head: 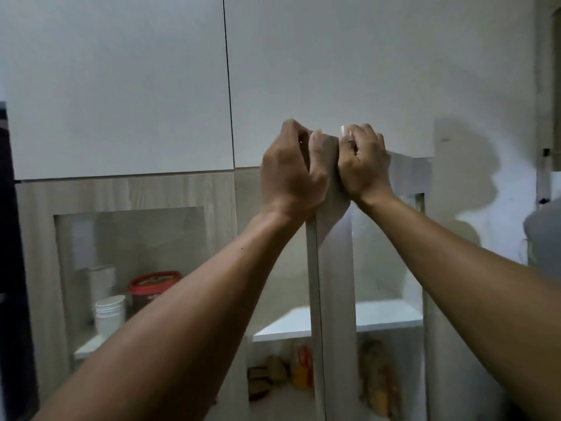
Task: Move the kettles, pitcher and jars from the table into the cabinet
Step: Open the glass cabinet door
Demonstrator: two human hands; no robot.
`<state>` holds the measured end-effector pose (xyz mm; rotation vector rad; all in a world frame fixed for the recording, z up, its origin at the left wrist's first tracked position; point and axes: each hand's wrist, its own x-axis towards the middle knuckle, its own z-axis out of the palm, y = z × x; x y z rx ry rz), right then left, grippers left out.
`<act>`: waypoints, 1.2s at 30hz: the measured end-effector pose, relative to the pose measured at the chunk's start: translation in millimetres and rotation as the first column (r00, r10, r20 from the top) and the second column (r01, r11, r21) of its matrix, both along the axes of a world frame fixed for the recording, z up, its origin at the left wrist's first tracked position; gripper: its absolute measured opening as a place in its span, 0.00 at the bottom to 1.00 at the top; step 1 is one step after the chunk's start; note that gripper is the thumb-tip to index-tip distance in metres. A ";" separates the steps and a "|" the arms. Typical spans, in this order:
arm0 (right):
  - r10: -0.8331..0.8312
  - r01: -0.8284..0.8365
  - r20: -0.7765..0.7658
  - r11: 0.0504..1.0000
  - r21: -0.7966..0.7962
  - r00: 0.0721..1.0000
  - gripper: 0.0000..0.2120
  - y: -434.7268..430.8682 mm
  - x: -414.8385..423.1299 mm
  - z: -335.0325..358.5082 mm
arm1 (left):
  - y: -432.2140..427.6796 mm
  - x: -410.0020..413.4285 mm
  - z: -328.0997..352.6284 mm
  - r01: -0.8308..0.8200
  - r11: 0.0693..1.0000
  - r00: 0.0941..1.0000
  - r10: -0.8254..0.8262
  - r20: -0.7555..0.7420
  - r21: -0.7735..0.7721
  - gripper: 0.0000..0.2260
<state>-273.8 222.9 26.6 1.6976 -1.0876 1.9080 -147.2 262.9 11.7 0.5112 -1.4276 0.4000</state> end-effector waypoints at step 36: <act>-0.758 0.581 -0.007 0.494 0.646 0.652 0.31 227.7 -453.3 -167.8 | 50.4 -463.4 -195.9 -0.105 0.870 0.448 -0.392 0.804 0.482 0.44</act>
